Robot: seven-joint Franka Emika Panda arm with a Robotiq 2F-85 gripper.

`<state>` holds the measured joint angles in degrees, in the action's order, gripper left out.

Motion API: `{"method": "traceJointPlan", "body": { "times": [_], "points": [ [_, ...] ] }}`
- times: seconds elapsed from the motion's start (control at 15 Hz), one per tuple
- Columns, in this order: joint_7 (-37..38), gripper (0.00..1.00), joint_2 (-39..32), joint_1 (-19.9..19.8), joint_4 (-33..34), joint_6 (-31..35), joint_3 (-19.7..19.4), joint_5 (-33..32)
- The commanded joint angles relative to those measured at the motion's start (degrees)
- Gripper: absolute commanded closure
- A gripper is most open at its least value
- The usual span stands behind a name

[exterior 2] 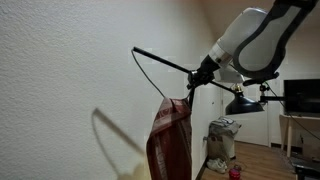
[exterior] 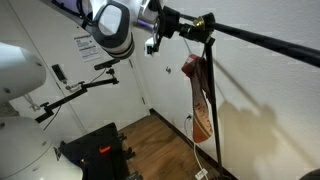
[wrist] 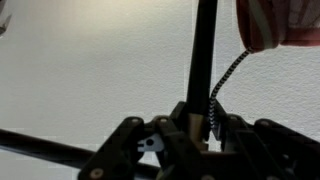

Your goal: Move the lamp to the left

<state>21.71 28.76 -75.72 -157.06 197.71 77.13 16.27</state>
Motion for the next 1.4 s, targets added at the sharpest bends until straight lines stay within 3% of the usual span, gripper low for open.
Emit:
{"method": "traceJointPlan", "body": {
  "times": [0.0,0.07,0.13,0.67,1.33],
  "points": [
    [0.0,0.72,-0.08,-0.25,0.06,0.0,0.06,-0.01],
    [0.0,0.72,-0.08,-0.29,0.07,0.0,0.1,-0.01],
    [-0.16,0.93,-0.27,-0.32,0.02,0.66,0.22,-0.22],
    [-5.88,0.93,-1.72,10.24,2.04,0.68,-4.06,-1.89],
    [-5.69,0.93,-3.26,9.95,3.86,0.48,-0.35,-10.94]
  ]
}}
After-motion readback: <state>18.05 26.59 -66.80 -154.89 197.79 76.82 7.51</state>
